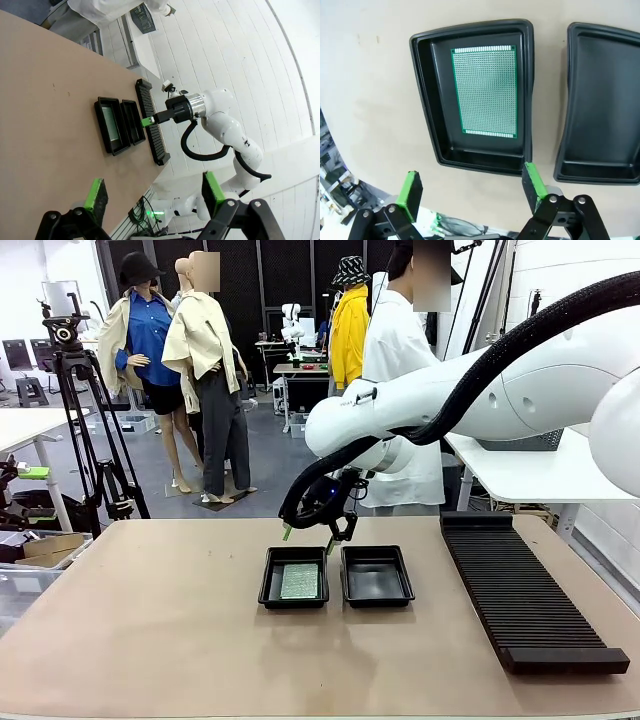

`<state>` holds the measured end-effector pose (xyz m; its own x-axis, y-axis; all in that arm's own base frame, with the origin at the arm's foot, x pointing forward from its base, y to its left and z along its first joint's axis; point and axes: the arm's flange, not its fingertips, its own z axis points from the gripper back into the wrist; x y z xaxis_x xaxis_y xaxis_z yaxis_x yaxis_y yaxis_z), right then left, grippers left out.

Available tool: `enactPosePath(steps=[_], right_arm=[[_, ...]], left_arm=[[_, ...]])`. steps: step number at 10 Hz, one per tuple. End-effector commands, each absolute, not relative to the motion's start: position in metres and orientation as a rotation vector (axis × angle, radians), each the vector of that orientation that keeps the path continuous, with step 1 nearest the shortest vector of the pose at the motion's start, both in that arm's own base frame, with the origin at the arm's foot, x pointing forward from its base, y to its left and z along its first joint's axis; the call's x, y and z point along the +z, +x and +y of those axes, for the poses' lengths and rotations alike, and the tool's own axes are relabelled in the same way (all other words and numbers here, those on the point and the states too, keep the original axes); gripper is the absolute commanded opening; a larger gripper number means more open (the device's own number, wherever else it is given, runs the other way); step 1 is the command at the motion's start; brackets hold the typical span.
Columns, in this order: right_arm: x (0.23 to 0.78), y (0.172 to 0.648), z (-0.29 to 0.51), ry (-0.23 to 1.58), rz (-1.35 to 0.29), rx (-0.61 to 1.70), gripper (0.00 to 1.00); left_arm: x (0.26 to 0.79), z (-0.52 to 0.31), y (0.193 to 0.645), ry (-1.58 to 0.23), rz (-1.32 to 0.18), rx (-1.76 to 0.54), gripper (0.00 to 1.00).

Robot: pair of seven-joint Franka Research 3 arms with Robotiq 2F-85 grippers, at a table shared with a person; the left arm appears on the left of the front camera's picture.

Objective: Inspect and transfer BCBs to ESD trays.
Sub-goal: Pick up the Blank PCB from the PCB Rack and place it in the left ESD tray, then pick up the ESD tray and place it on the left side of the table.

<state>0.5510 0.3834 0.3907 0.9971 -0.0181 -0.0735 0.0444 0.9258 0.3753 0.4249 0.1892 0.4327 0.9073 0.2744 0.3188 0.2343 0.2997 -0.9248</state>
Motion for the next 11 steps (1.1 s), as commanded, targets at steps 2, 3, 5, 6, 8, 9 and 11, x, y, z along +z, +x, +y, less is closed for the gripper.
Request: enactPosePath(steps=[2, 3, 5, 6, 8, 9, 11], right_arm=[[0.3899, 0.5511, 0.3826, 0.394, 0.065, -0.038, 1.0], [0.3899, 0.5511, 0.3826, 0.394, 0.065, -0.038, 1.0], [0.3899, 0.5511, 0.3826, 0.394, 0.065, -0.038, 1.0], [0.3899, 0.5511, 0.3826, 0.394, 0.065, -0.038, 1.0], [0.3899, 0.5511, 0.3826, 0.394, 0.065, -0.038, 1.0], [0.3899, 0.5511, 0.3826, 0.394, 0.065, -0.038, 1.0], [0.3899, 0.5511, 0.3826, 0.394, 0.065, -0.038, 1.0]], left_arm=[[0.4355, 0.1896, 0.424, -1.275, -0.465, 0.042, 1.0], [0.4355, 0.1896, 0.424, -1.275, -0.465, 0.042, 1.0], [0.4355, 0.1896, 0.424, -1.275, -0.465, 0.042, 1.0], [0.4355, 0.1896, 0.424, -1.275, -0.465, 0.042, 1.0], [0.4355, 0.1896, 0.424, -1.275, -0.465, 0.042, 1.0], [0.4355, 0.1896, 0.424, -1.275, -0.465, 0.042, 1.0], [0.4355, 0.1896, 0.424, -1.275, -0.465, 0.042, 1.0]])
